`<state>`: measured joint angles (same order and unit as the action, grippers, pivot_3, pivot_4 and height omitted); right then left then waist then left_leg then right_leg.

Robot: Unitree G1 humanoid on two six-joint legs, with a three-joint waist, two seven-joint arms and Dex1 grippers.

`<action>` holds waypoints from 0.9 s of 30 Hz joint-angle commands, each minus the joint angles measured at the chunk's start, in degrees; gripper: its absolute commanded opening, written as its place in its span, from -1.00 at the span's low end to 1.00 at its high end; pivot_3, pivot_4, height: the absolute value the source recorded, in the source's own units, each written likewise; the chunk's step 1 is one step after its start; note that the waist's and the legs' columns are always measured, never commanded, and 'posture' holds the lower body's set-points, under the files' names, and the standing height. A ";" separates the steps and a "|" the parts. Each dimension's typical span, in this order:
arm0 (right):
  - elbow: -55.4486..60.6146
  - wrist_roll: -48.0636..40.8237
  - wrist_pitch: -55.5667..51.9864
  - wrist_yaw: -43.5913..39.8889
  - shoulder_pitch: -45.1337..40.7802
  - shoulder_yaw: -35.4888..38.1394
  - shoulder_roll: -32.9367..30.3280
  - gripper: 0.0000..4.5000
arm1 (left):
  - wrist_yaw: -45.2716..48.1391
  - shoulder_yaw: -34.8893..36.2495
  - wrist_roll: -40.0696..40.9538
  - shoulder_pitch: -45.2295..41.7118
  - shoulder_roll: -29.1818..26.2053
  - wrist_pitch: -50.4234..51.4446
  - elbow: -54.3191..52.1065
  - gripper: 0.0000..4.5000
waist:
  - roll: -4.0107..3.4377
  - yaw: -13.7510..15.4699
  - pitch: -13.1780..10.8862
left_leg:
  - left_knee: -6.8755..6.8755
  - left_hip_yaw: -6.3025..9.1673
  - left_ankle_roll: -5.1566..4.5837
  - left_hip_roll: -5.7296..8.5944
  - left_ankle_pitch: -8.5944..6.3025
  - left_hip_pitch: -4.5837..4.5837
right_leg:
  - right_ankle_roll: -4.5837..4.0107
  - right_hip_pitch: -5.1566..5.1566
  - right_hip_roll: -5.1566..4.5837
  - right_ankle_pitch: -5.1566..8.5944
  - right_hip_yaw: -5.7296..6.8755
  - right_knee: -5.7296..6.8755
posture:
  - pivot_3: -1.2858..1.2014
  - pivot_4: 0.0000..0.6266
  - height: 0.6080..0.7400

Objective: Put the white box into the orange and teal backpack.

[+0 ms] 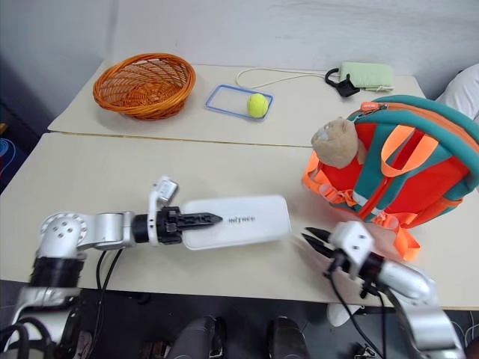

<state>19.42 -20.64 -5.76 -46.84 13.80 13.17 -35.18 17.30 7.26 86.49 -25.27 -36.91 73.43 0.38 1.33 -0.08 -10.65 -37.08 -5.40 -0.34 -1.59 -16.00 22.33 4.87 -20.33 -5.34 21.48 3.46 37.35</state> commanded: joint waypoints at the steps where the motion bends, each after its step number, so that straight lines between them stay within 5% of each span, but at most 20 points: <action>1: 3.01 -5.08 0.18 0.45 8.34 10.68 1.00 -0.13 | 16.73 2.67 -10.63 2.30 -3.18 -10.75 -5.60 -0.48 | -0.06 0.02 -0.02 | 0.00 -0.06 0.02 0.00 0.02 -0.02 | -0.01 0.00 0.00 0.01 -0.02 0.00 | 0.03 -0.52 1.00; 8: -1.49 -10.30 4.70 4.00 15.43 26.85 6.28 0.97 | 35.37 3.73 -28.03 6.27 -5.18 -31.58 -8.04 -0.48 | -0.07 -0.26 -0.03 | 0.57 -0.18 0.14 -0.01 0.01 -0.06 | -0.04 0.02 -0.01 0.01 -0.14 -0.49 | 0.03 -0.52 1.00; 9: -1.85 -11.25 4.90 4.00 14.42 27.72 6.10 1.00 | 36.26 4.30 -29.52 5.95 -4.66 -33.75 -7.26 -0.48 | -0.08 -0.31 -0.03 | 0.66 -0.22 0.16 -0.02 0.03 -0.09 | -0.04 0.02 -0.02 0.01 -0.16 -0.53 | 0.03 -0.52 1.00; 20: -0.48 -19.77 -9.12 -0.31 -7.43 15.11 -3.96 1.00 | 40.10 4.99 -33.90 0.71 -3.42 -35.07 -4.22 -0.48 | -0.12 -1.33 -0.06 | 0.82 -0.18 0.09 -0.06 0.22 -0.18 | -0.04 -0.22 -0.01 0.01 -0.14 -0.06 | 0.03 -0.52 1.00; 23: 0.22 -20.94 -13.17 1.39 -12.99 11.18 -4.22 0.73 | 39.20 6.72 -33.78 2.75 -2.96 -34.69 -5.64 -0.48 | -0.12 -1.47 -0.06 | 0.78 -0.15 0.04 -0.05 0.20 -0.06 | -0.04 -0.24 -0.02 0.01 -0.09 -0.16 | 0.03 -0.52 1.00; 27: -2.60 -16.96 -12.43 2.94 -18.14 6.54 -2.09 0.11 | 36.15 9.64 -32.76 5.27 -1.64 -33.70 -7.00 -0.48 | -0.05 -1.47 -0.10 | 0.65 -0.12 -0.01 -0.06 0.18 -0.02 | -0.02 -0.23 -0.05 0.00 -0.06 -0.17 | 0.03 -0.52 1.00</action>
<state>17.12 -38.71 -18.94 -44.22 -3.96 20.56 -37.81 54.26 13.91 51.94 -20.09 -38.67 40.11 -4.07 1.28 -1.56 -10.75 -36.42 -5.48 -0.34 -1.65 -15.81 22.30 4.85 -20.55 -5.39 21.47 3.42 37.19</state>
